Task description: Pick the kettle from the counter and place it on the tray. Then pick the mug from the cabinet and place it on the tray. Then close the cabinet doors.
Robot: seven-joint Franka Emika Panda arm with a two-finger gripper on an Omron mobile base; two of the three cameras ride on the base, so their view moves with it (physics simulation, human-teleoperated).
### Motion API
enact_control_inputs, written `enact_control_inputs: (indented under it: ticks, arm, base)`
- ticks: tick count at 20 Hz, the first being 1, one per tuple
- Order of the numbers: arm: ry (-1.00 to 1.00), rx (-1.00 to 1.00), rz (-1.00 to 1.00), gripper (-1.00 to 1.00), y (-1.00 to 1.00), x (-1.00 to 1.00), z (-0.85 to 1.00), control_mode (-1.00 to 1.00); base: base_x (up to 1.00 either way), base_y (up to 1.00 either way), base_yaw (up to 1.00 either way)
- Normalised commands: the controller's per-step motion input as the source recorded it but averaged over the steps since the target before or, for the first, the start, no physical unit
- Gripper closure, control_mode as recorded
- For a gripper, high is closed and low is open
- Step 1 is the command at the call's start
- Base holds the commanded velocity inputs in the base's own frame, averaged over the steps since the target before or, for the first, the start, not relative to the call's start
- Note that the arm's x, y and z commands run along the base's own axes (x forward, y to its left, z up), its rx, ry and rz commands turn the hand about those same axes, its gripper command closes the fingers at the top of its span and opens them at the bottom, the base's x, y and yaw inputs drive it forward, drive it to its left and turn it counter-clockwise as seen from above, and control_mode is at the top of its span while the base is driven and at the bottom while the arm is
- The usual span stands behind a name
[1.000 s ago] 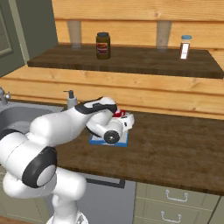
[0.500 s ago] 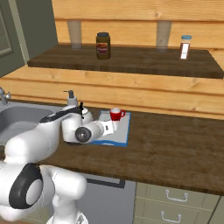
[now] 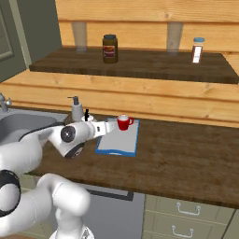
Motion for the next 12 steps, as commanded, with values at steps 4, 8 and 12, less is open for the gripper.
enact_control_inputs:
  ticks: [4, 8, 12]
  arm:
    - [0.39, 0.15, 0.00, -1.00, 0.08, -0.47, 0.44, -1.00]
    - [0.38, 0.24, 0.00, -1.00, 0.01, -0.53, 0.46, -1.00]
    - [0.37, 0.25, 0.08, -1.00, 0.11, -0.29, 0.31, -1.00]
  base:
    - [0.00, 0.00, 0.00]
    - [0.00, 0.00, 0.00]
    - [0.00, 0.00, 0.00]
